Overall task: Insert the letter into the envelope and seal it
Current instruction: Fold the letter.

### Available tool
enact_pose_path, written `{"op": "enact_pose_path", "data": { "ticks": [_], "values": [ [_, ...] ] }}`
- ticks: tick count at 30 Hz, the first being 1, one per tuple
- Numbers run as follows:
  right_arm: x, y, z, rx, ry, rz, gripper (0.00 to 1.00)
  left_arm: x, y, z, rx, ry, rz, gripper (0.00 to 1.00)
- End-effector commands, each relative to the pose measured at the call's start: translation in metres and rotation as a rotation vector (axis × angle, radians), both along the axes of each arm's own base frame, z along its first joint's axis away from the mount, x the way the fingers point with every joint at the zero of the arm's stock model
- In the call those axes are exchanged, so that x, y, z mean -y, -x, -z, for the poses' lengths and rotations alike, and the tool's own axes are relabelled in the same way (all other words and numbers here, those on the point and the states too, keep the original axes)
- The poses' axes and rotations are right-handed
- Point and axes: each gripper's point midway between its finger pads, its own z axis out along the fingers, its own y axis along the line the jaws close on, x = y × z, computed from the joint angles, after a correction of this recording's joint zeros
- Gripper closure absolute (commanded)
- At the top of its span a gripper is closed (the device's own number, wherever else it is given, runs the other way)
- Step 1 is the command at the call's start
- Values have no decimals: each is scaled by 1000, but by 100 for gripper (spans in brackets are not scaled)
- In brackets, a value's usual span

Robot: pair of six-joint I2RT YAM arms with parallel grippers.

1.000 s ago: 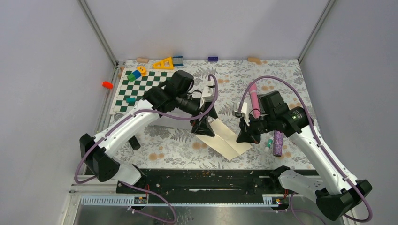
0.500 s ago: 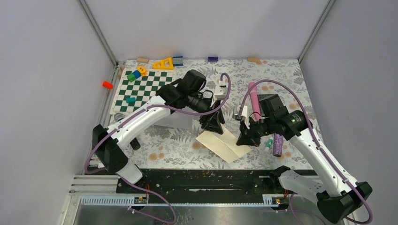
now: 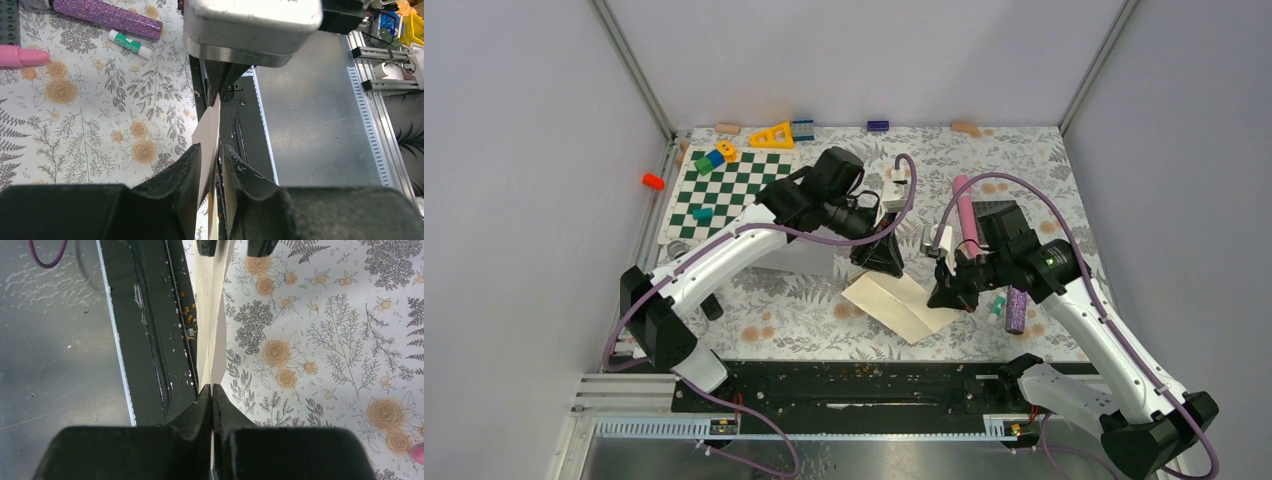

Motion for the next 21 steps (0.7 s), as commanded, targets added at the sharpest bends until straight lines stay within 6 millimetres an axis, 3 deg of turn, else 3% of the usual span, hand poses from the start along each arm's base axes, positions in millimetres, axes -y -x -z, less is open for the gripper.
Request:
{"op": "enact_pose_path", "data": {
  "ticks": [1, 4, 9, 15, 16, 19, 21],
  "values": [
    [-2, -4, 1, 20, 1, 2, 100, -2, 3, -25, 79, 62, 0, 77],
    [-1, -5, 1, 33, 3, 6, 100, -3, 2, -27, 88, 64, -6, 78],
    [-1, -9, 1, 49, 3, 21, 99, -6, 2, -26, 102, 59, -11, 100],
    [-2, -16, -4, 81, -5, 46, 92, -8, 1, -24, 120, 49, -25, 100],
    [-2, -18, -6, 89, -8, 54, 87, -9, 1, -22, 120, 46, -27, 100],
    [-3, -25, -12, 119, -20, 78, 53, -9, -1, -21, 127, 37, -39, 100],
    [-5, -27, -20, 144, -42, 85, 38, -10, -4, -19, 135, 28, -56, 100]
  ]
}}
